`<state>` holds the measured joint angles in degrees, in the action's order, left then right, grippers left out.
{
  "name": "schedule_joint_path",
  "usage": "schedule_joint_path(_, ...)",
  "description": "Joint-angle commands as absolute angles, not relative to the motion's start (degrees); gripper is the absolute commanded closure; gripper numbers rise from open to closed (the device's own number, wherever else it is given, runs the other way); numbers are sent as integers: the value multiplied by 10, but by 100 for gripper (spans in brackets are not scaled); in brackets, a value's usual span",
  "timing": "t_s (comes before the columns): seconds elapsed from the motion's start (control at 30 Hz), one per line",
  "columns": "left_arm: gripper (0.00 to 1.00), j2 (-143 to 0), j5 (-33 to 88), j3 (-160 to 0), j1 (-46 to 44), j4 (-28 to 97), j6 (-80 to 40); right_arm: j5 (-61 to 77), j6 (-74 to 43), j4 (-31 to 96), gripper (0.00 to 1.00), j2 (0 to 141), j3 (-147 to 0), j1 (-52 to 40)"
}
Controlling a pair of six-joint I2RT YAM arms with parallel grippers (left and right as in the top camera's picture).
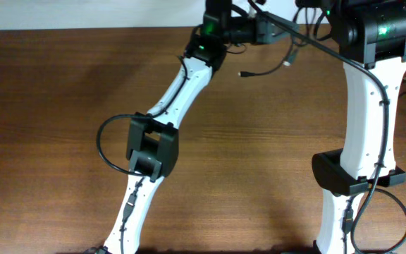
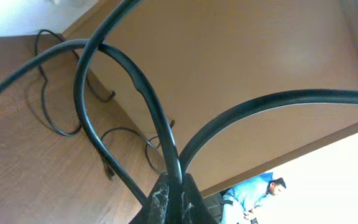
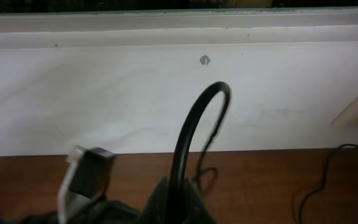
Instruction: Untangle cables
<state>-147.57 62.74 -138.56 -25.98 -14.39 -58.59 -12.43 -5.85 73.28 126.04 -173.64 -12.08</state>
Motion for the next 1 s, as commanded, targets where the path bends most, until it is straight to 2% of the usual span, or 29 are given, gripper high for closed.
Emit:
schedule_joint_path(0.0,94,-1481,643,-1386,-252,-145,-594,-127,-60,731,96,1234,-1736,-115)
schedule_joint_path(0.1,92,-1481,643,-1386,-254,-145,-594,-127,-61,731,96,1234,-1736,-116)
schedule_joint_path(0.17,84,-1481,643,-1386,-255,-145,-594,-127,-60,732,96,1234,-1736,-116)
schedule_joint_path(0.2,84,-1481,643,-1386,-255,-145,-594,-127,-60,732,96,1234,-1736,-116)
schedule_joint_path(0.33,88,-1481,643,-1386,-255,-145,-594,-127,-60,732,96,1234,-1736,-116)
schedule_joint_path(0.37,100,-1481,643,-1386,-255,-145,-594,-127,-60,732,96,1234,-1736,-116)
schedule_joint_path(0.6,100,-1481,643,-1386,-255,-145,-594,-127,-60,736,96,1234,-1736,-116)
schedule_joint_path(0.63,90,-1481,643,-1386,-255,-145,-594,-127,-60,737,96,1234,-1736,-116)
schedule_joint_path(0.7,75,-1481,643,-1386,-255,-145,-594,-126,-61,738,96,1234,-1736,-116)
schedule_joint_path(0.97,75,-1481,636,-1386,-271,-145,-593,-125,-61,742,96,1234,-1736,-116)
